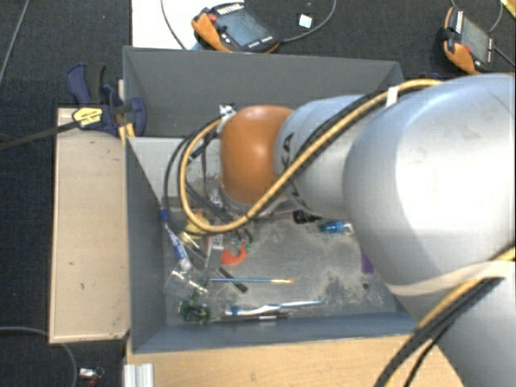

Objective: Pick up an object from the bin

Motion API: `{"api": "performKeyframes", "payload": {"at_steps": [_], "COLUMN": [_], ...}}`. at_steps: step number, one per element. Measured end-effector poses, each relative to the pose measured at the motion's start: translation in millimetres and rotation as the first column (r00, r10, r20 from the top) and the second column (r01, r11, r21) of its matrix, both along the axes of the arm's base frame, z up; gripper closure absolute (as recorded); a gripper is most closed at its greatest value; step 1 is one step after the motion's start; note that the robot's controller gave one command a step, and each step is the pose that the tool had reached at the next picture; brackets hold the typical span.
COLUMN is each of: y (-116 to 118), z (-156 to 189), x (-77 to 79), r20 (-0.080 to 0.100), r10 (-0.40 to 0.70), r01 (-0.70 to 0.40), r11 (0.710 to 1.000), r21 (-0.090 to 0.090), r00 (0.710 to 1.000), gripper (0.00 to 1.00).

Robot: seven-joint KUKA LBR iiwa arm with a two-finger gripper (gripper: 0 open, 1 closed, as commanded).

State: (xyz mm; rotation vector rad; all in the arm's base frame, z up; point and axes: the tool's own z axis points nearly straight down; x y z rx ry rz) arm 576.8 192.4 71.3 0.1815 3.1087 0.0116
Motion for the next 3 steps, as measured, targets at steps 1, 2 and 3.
{"api": "performKeyframes", "payload": {"at_steps": [1,2,3], "y": [0,0,-1], "z": [0,0,34], "x": [2.3,2.2,-0.1], "r20": [-0.014,-0.014,-0.022], "r10": [0.0,0.0,-0.001], "r01": [0.0,0.0,0.001], "r11": [1.0,1.0,1.0], "r21": [0.0,0.0,-0.002], "r00": [1.0,1.0,1.0], "gripper": [1.0,1.0,1.0]}}
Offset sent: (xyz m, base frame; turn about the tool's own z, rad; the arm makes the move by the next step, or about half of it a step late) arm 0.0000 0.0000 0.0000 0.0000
